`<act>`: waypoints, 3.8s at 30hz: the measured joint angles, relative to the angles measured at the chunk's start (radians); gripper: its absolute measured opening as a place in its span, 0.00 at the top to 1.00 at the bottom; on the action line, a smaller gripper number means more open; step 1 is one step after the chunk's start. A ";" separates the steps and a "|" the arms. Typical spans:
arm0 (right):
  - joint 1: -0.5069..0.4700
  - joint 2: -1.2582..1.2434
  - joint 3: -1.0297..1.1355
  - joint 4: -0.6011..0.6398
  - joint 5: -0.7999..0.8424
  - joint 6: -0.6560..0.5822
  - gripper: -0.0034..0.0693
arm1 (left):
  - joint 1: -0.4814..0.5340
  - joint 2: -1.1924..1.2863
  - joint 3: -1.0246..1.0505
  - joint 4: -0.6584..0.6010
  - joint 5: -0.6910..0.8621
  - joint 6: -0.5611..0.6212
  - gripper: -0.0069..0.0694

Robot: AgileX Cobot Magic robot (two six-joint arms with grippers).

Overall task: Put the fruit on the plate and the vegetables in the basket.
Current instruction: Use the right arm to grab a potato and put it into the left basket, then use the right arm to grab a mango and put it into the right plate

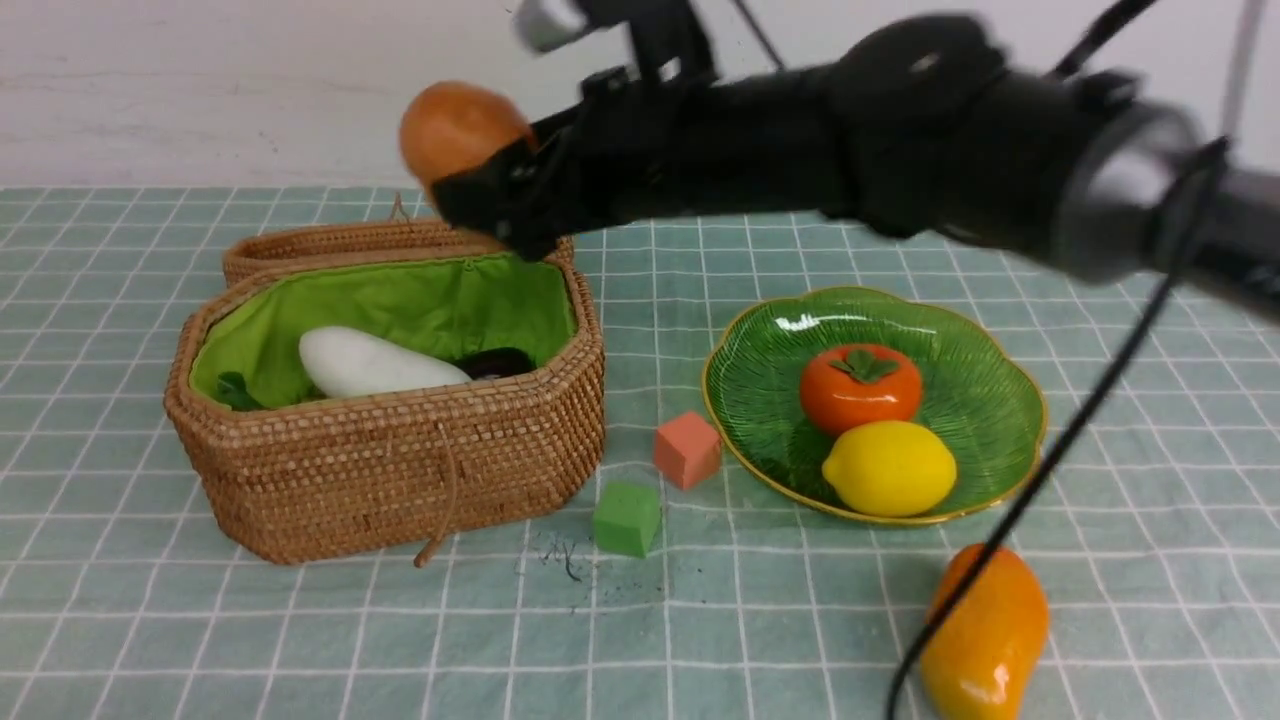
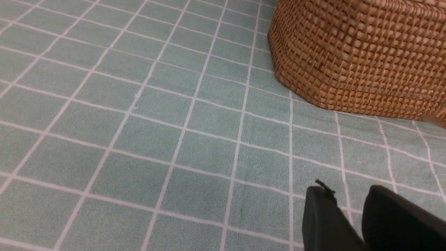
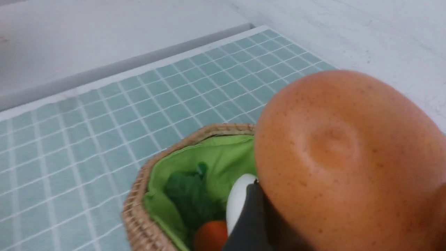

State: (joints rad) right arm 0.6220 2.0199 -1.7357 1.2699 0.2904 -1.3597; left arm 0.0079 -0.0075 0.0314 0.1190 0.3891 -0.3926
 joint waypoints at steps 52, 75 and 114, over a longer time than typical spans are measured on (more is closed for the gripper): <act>-0.326 -0.490 0.667 -0.991 0.729 1.699 0.14 | 0.000 0.000 0.000 0.001 0.000 0.000 0.62; -0.313 -0.464 0.994 -1.012 0.192 1.689 0.29 | 0.000 0.000 0.000 0.002 0.000 0.000 0.61; -0.413 -0.326 0.471 -1.316 0.415 1.733 0.15 | 0.000 0.000 0.000 0.002 0.000 0.000 0.60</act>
State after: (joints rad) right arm 0.2091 1.6943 -1.2647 -0.0461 0.7056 0.3736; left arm 0.0079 -0.0075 0.0314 0.1210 0.3891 -0.3926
